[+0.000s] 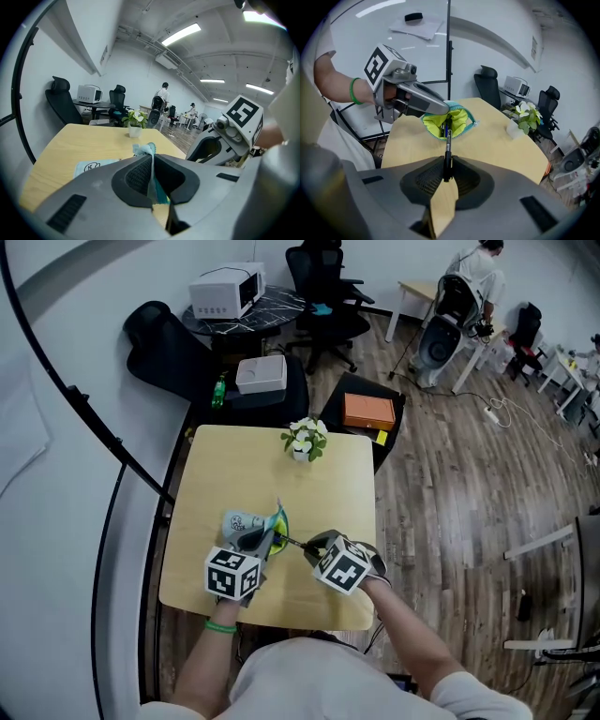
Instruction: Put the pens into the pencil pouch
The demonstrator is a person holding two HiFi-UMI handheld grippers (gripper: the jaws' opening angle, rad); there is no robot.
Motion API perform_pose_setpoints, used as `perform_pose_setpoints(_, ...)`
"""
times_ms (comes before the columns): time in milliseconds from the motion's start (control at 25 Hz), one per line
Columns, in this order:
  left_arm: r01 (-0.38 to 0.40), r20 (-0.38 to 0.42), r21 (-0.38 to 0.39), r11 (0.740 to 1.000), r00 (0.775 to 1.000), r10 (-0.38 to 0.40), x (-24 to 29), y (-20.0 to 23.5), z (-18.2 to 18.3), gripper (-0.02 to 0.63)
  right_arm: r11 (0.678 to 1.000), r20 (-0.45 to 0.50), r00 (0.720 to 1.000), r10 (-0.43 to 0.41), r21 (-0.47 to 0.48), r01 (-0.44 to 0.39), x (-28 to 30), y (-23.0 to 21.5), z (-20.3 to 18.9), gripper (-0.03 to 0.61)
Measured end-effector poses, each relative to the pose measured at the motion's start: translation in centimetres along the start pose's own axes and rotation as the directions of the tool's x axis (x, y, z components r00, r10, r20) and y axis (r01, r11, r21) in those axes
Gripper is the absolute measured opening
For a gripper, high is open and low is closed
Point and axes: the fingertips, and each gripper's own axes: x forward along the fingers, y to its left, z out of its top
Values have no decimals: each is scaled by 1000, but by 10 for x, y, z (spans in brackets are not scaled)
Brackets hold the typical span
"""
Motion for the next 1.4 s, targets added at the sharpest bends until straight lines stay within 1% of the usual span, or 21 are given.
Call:
perform_pose_setpoints(120,24,-17,7,1000,1000,-24,1,-7,-5,21,999,-29,999,30,-18,-31,11,5,9,61)
perform_pose_setpoints(200,44,-24,10,999,999,-43,1,-13,-8,21,999,-29,999,45,-26,-46,17,8,18,61)
perform_pose_setpoints(400,98,-29,7,995,995,-98,0,-24,-13,21,998,9,998,58,-15,-58,31,9,41,61)
perform_pose_setpoints(480,125,-20,-12,992,992,-125,-3,-30,-12,21,998,27,998,58,-19,-57,33,9,48,61)
perform_pose_setpoints(640,156,14,-74,985,988,-155,-10,-31,-7,21,998,36,997,63,-20,-62,38,10,50,63)
perform_pose_setpoints(920,165,10,-73,984,986,-164,-8,-29,-5,21,999,61,997,38,9,-38,41,7,49,66)
perform_pose_setpoints(960,164,11,-73,984,986,-164,-6,-29,-5,21,999,78,996,38,18,-40,40,6,50,75)
perform_pose_setpoints(1040,161,10,-72,984,987,-160,-3,-27,-4,21,998,115,992,47,41,-52,37,4,51,152)
perform_pose_setpoints(1080,158,8,-70,985,987,-158,-1,-27,-4,21,997,127,991,45,52,-52,33,3,50,170)
perform_pose_setpoints(1280,156,-18,-69,985,987,-158,12,-31,-11,21,991,198,980,-12,129,-14,2,-15,42,176)
perform_pose_setpoints(1400,159,-43,-65,985,986,-162,21,-36,-19,21,979,197,978,-72,202,31,-14,-30,24,170)
